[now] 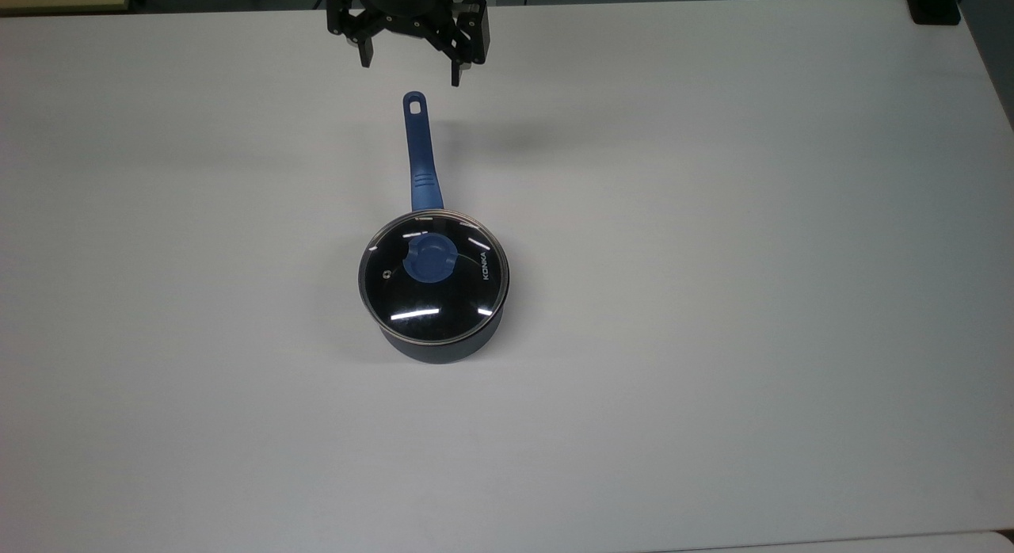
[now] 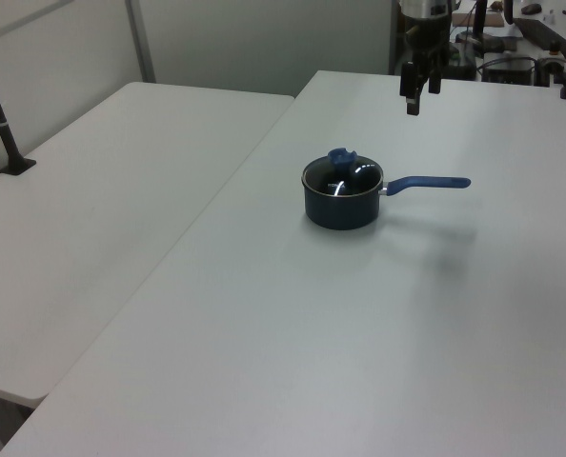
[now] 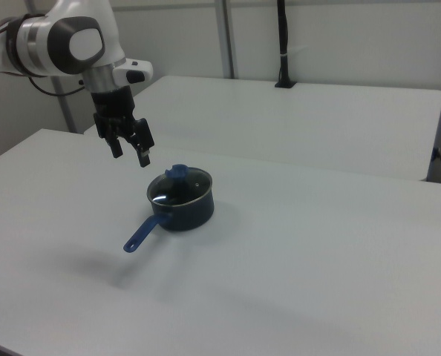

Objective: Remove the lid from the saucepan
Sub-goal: 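Lower the open gripper onto the blue knob of the glass lid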

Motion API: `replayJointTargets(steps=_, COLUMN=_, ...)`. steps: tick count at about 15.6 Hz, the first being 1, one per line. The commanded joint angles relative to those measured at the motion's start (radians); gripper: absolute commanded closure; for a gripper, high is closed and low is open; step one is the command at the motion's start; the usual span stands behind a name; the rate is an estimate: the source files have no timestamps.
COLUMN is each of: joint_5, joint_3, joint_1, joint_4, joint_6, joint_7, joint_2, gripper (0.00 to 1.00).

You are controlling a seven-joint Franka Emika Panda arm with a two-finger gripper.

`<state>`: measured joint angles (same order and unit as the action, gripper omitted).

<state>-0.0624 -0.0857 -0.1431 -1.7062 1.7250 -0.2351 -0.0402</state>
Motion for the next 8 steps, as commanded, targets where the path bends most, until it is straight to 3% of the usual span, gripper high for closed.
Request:
replayJointTargets(steps=1, joint_5=0.013, joint_3=-0.009, joint_1=-0.001, joint_4=0.025, joint_6=-0.002, joint_7=0.003, joint_2=-0.010, gripper=0.00)
replayJointTargets(steps=8, joint_5=0.016, joint_3=-0.009, joint_1=0.000, joint_4=0.083, joint_6=-0.001, joint_7=0.004, joint_2=-0.079, gripper=0.00)
